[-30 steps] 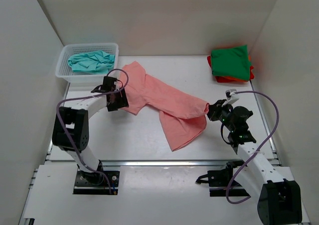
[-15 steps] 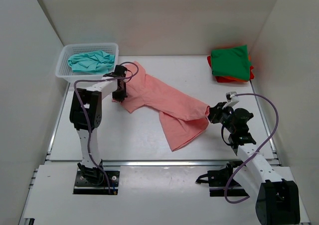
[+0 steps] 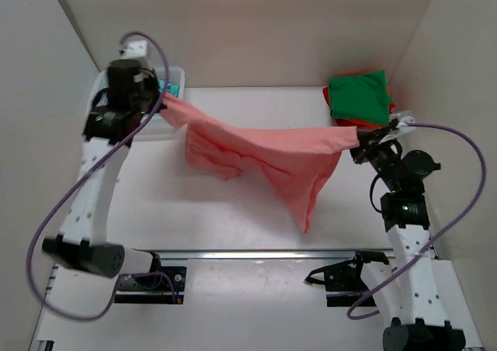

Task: Fold and stack the t-shirts
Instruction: Flatten out the tshirt

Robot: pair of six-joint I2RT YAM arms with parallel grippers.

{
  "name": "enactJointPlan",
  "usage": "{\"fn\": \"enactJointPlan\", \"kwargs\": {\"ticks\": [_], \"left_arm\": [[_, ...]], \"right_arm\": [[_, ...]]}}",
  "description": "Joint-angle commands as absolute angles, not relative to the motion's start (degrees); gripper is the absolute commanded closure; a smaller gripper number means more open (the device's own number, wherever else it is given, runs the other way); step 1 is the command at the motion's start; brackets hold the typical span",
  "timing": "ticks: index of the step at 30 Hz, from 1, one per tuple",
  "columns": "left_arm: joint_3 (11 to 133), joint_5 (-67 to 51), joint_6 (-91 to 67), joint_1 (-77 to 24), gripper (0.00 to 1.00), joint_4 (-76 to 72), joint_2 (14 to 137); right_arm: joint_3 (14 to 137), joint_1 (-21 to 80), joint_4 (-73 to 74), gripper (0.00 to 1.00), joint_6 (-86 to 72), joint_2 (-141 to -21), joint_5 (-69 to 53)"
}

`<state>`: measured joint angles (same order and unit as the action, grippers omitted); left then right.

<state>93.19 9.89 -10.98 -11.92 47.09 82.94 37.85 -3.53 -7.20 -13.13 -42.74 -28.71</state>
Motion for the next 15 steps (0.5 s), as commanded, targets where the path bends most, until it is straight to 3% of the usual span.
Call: {"fn": "enactJointPlan", "kwargs": {"ticks": [1, 8, 15], "left_arm": [[102.63, 8.27, -10.81, -13.18, 1.0, 55.09, 72.36], [109.76, 3.26, -15.37, -12.39, 1.0, 54.84, 59.16], [124.43, -3.68, -18.54, -13.1, 1.0, 54.5, 62.84]], "right_arm": [[44.11, -7.2, -1.69, 1.0, -12.12, -36.06, -31.81], [52.63, -5.89, 9.13, 1.0, -10.64, -24.71, -29.01], [65.63, -7.47, 14.85, 1.0, -8.97, -25.74, -29.44]]}}
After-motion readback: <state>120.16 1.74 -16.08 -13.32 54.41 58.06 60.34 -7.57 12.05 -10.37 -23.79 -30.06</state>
